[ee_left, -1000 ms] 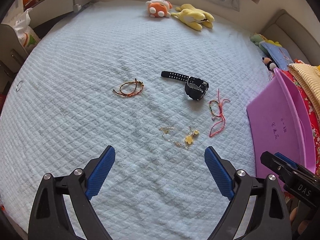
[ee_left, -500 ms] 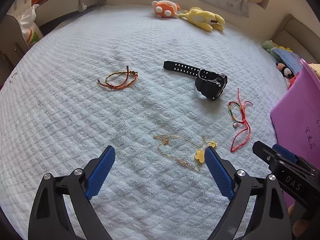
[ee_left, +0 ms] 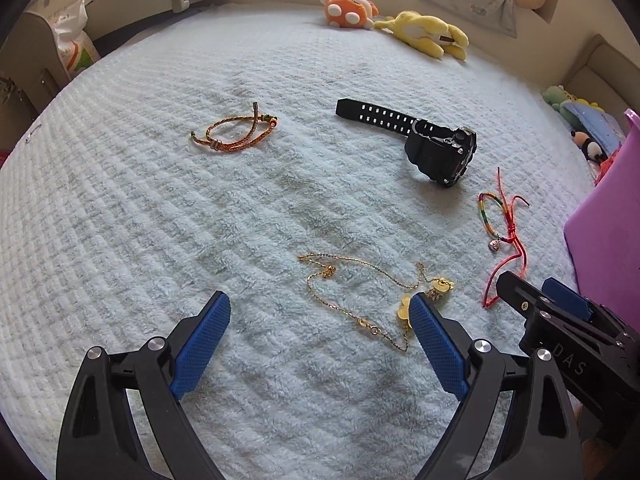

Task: Organize jewelry
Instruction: 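Move both tools back over the remaining jewelry on the bed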

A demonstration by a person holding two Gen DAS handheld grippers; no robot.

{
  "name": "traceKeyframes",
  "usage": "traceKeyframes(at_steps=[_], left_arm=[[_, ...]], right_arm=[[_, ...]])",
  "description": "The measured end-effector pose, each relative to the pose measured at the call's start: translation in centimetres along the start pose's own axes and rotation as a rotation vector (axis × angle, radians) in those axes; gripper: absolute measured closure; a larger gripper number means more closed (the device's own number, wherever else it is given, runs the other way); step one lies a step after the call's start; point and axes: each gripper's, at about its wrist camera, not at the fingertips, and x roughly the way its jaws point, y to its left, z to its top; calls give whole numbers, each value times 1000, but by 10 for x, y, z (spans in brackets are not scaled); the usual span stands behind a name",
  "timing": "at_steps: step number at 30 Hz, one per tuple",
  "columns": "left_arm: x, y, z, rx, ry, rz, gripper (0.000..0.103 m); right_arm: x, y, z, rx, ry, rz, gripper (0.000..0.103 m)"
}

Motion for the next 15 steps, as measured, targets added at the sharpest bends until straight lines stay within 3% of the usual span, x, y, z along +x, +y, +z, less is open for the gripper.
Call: traceKeyframes(at_steps=[15], left_arm=[[-4, -18, -3, 59, -30, -20, 14]], right_arm=[[6, -5, 5, -16, -17, -1, 36]])
